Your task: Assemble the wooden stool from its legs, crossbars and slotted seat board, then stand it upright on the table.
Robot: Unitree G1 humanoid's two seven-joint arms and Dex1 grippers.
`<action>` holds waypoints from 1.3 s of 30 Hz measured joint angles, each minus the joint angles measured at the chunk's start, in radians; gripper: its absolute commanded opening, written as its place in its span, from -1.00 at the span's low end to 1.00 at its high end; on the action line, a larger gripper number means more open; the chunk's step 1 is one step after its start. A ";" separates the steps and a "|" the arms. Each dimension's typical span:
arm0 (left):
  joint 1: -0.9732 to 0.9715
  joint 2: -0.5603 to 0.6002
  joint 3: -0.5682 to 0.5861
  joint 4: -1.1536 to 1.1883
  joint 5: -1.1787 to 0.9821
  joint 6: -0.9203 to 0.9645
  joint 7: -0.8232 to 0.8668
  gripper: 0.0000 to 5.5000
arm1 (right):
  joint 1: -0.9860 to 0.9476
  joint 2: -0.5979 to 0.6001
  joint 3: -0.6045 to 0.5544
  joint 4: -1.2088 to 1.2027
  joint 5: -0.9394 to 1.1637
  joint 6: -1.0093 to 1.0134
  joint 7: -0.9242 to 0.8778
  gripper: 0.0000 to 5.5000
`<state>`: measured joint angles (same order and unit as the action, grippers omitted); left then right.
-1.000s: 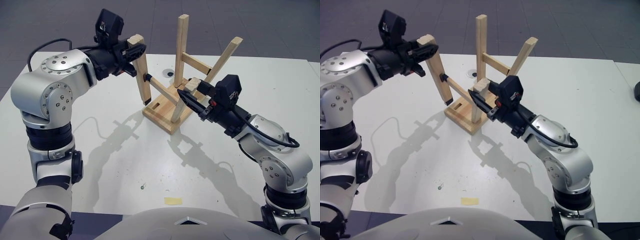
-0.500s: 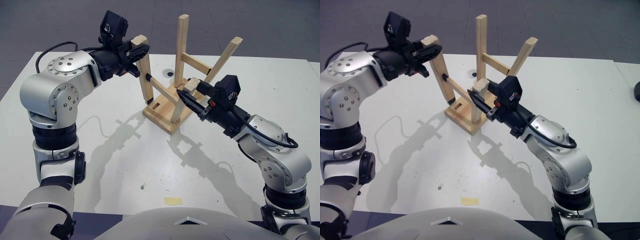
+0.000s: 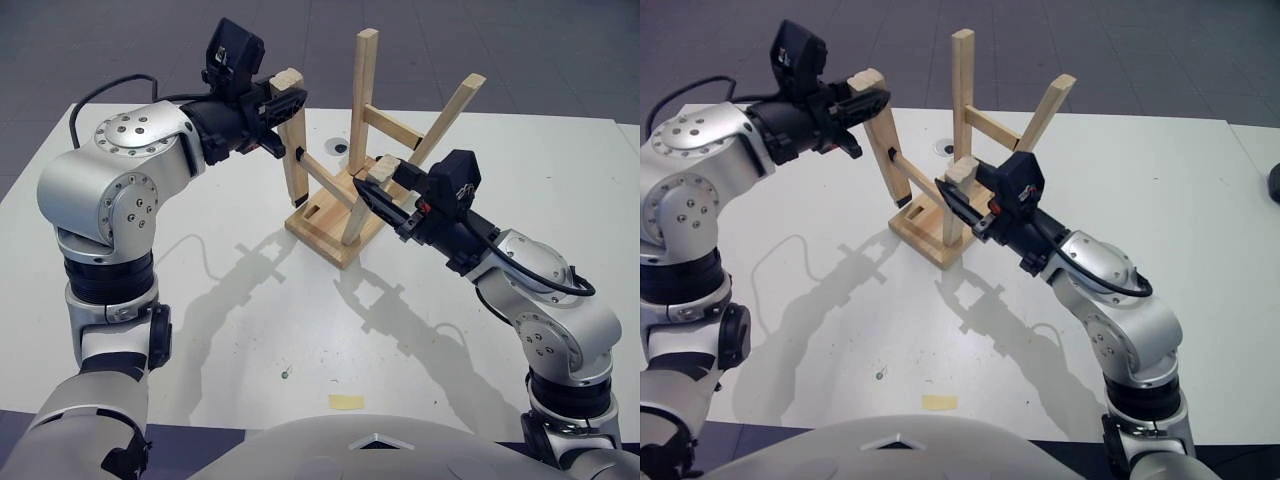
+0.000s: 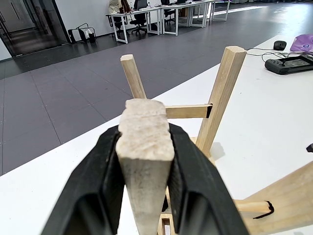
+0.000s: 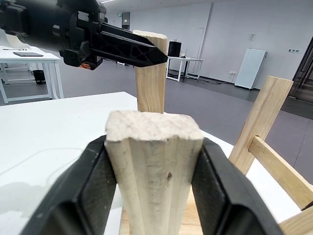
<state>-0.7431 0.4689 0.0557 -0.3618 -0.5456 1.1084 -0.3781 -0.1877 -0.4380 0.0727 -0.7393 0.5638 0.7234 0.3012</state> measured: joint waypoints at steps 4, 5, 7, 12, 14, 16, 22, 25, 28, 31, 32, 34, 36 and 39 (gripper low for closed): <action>0.000 -0.028 0.072 0.044 -0.028 0.028 0.000 -0.63 | 0.002 0.004 0.004 0.001 -0.008 -0.007 0.000 -0.25; -0.001 -0.033 0.087 0.053 -0.037 0.035 0.001 -0.63 | 0.002 0.004 0.005 0.002 -0.011 -0.008 0.001 -0.25; -0.001 -0.046 0.110 0.073 -0.045 0.044 0.001 -0.63 | 0.002 0.004 0.007 0.003 -0.013 -0.012 0.001 -0.25; 0.036 -0.054 0.099 0.069 -0.037 0.026 0.001 -0.63 | 0.002 0.004 0.006 0.006 -0.014 -0.014 0.005 -0.25; 0.043 -0.055 0.096 0.067 -0.037 0.016 0.002 -0.63 | 0.002 0.003 0.005 0.010 -0.015 -0.014 0.007 -0.25; 0.046 -0.062 0.096 0.071 -0.037 0.008 0.006 -0.63 | 0.002 0.003 0.005 0.012 -0.016 -0.014 0.008 -0.25; 0.059 -0.089 0.142 0.088 -0.060 0.014 0.012 -0.63 | 0.001 0.002 0.005 0.013 -0.018 -0.014 0.012 -0.25; 0.056 -0.108 0.191 0.115 -0.088 0.051 0.018 -0.63 | 0.000 -0.001 0.003 0.014 -0.020 -0.015 0.017 -0.25; 0.050 -0.116 0.206 0.115 -0.092 0.076 0.023 -0.62 | -0.001 -0.001 0.004 0.014 -0.021 -0.015 0.018 -0.25; 0.050 -0.090 0.175 0.105 -0.085 0.072 0.021 -0.62 | -0.001 -0.003 0.003 0.015 -0.022 -0.015 0.020 -0.25; 0.050 -0.069 0.152 0.101 -0.080 0.063 0.017 -0.62 | -0.001 -0.005 0.002 0.016 -0.023 -0.014 0.021 -0.25; 0.046 -0.047 0.120 0.100 -0.067 0.046 0.013 -0.63 | -0.001 -0.007 0.001 0.017 -0.023 -0.014 0.022 -0.25; 0.045 -0.029 0.088 0.101 -0.050 0.023 0.008 -0.63 | -0.001 -0.008 0.001 0.017 -0.023 -0.015 0.022 -0.25; 0.063 -0.023 0.051 0.100 -0.025 -0.027 0.008 -0.62 | 0.001 -0.007 0.000 0.016 -0.024 -0.016 0.022 -0.25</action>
<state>-0.6805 0.4456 0.1070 -0.2613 -0.5708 1.0810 -0.3705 -0.1865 -0.4453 0.0725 -0.7232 0.5402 0.7076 0.3235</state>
